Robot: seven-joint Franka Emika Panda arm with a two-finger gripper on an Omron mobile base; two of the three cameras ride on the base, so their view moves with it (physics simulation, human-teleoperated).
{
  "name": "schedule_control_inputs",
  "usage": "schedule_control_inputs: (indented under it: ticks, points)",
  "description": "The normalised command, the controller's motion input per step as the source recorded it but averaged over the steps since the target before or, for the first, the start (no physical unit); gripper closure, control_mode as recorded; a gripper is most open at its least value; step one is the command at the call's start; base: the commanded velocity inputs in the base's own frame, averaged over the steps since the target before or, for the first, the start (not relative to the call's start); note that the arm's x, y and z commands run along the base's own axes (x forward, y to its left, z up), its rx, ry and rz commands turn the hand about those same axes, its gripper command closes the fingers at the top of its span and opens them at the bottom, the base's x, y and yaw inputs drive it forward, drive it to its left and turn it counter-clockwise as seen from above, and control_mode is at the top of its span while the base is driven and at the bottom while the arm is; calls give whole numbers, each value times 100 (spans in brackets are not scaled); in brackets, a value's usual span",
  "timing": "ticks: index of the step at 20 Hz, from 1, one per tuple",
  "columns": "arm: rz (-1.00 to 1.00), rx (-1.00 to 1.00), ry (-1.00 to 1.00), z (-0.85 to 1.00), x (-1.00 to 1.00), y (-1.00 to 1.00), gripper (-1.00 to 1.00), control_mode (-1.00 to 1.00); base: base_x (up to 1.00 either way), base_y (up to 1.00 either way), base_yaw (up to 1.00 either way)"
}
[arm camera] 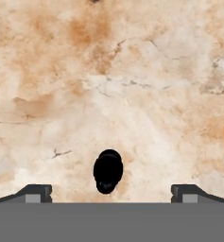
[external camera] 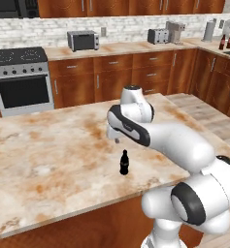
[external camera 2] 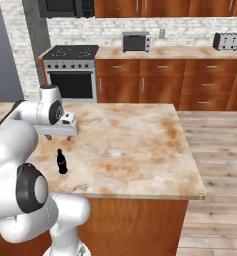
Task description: Place the large bottle from the dining counter next to the other large bottle outside the sink, and place the small bottle from the dining counter next to the other small bottle inside the sink.
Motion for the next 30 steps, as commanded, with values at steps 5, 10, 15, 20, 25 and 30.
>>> schedule_control_inputs:
  ticks: [5,10,15,20,25,30]
  points:
    - [0,0,2,0,0,5,-100,-100,0,0,0]
    - [0,0,4,-8,-18,9,-100,-100,0,0,0]
    - [0,0,1,-11,-3,3,-100,-100,0,0,0]
    - [0,0,2,-9,0,0,-100,-100,0,0,0]
    - [0,0,2,-18,-8,0,-100,-100,0,0,0]
    - [0,0,0,-2,-4,0,-100,-100,0,0,0]
